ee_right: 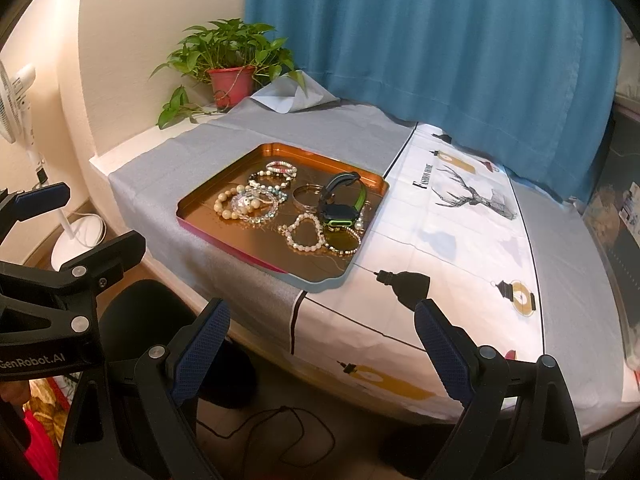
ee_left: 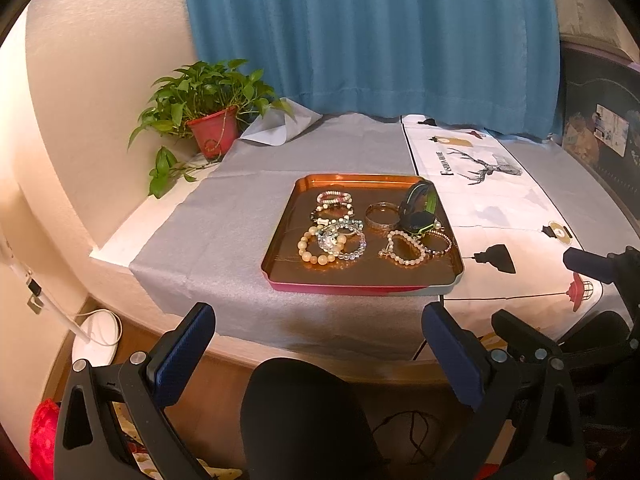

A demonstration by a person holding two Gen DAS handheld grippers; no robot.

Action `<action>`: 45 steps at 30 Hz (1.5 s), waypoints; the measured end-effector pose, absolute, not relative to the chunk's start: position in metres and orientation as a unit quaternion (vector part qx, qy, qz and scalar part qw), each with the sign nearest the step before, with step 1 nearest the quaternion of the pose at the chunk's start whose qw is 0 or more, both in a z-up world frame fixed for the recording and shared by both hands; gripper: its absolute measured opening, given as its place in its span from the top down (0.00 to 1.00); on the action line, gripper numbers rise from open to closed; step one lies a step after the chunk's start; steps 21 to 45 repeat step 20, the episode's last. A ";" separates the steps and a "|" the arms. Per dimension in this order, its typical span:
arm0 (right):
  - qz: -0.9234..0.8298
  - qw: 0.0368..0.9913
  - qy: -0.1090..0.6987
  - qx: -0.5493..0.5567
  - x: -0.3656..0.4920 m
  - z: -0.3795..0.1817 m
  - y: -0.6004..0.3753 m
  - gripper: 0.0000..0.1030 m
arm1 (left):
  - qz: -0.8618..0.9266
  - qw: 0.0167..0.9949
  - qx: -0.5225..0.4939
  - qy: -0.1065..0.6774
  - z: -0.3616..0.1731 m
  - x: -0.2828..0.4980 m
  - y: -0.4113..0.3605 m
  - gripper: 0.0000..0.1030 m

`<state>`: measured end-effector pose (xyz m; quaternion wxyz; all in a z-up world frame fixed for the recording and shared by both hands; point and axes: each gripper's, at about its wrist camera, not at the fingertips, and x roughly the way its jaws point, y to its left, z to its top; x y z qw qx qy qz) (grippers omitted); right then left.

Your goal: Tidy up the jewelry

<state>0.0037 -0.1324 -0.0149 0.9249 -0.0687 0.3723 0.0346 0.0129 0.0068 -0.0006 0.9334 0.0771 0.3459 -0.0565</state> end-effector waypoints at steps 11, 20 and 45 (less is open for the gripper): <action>0.032 0.925 0.373 -0.069 0.004 -0.015 -0.132 0.09 | -0.054 0.933 0.078 0.347 0.000 0.013 0.014 0.00; 0.032 0.925 0.372 -0.071 0.007 -0.010 -0.132 0.09 | -0.049 0.934 0.086 0.342 -0.001 0.018 0.019 0.00; 0.032 0.925 0.372 -0.071 0.007 -0.010 -0.132 0.09 | -0.049 0.934 0.086 0.342 -0.001 0.018 0.019 0.00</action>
